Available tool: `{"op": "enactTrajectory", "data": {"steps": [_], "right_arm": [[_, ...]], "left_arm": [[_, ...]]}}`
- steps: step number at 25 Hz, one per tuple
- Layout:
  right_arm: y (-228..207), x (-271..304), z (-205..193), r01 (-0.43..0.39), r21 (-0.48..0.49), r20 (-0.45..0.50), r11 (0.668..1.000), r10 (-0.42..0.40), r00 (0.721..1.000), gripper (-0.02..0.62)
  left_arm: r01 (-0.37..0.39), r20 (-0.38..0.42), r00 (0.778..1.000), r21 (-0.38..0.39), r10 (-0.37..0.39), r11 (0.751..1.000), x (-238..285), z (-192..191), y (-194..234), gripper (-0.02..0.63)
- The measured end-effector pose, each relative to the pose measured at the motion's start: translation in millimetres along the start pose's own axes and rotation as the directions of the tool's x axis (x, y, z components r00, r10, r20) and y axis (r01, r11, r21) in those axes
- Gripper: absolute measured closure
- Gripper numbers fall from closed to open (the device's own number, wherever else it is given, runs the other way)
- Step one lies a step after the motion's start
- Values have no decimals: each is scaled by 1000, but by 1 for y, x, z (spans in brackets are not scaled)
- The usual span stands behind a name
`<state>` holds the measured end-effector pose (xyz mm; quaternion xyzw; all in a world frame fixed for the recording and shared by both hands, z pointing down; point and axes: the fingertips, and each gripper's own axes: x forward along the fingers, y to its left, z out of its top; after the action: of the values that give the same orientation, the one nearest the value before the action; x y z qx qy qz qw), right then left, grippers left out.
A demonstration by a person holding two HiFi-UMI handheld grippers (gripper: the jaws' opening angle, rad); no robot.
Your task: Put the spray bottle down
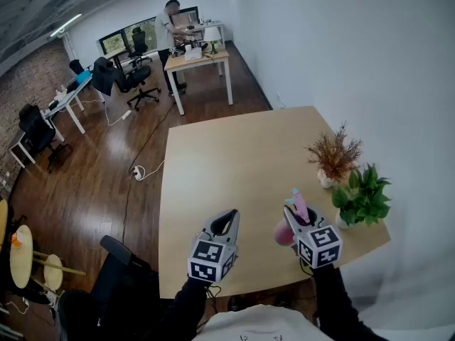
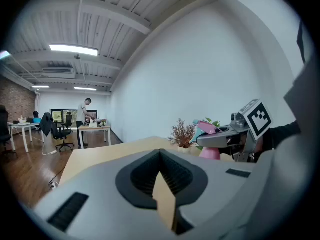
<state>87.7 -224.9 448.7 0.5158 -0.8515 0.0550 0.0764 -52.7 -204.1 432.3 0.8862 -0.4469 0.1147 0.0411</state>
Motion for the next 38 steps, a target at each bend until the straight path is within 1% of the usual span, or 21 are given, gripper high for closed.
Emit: {"op": "enactTrajectory", "data": {"steps": [4, 8, 12, 17, 24, 32, 38], "right_arm": [[-8, 21, -12, 23, -18, -11, 1000, -23, 1000, 503], [-20, 52, -27, 54, -65, -11, 996, -55, 998, 503], [-14, 85, -43, 50, -121, -11, 991, -52, 999, 503], [-7, 123, -49, 43, -189, -7, 981, -45, 999, 503], [-8, 156, -59, 46, -193, -17, 980, -50, 999, 503], [-5, 162, -74, 49, -191, -42, 980, -58, 997, 503], [-4, 162, -77, 59, -177, -30, 982, -65, 997, 502]], "left_arm": [[7, -11, 1000, -5, -7, 1000, 5, -6, 2, 612], [20, -29, 999, -12, -20, 1000, 13, -18, 1, 612], [27, -64, 998, -33, -29, 999, 15, -36, -2, 612], [42, -86, 995, -51, -46, 998, 23, -46, -2, 612], [42, -111, 993, -67, -49, 997, 27, -55, 3, 612], [38, -124, 991, -65, -46, 997, 25, -59, 9, 612], [33, -126, 991, -64, -41, 997, 21, -59, 12, 612]]}}
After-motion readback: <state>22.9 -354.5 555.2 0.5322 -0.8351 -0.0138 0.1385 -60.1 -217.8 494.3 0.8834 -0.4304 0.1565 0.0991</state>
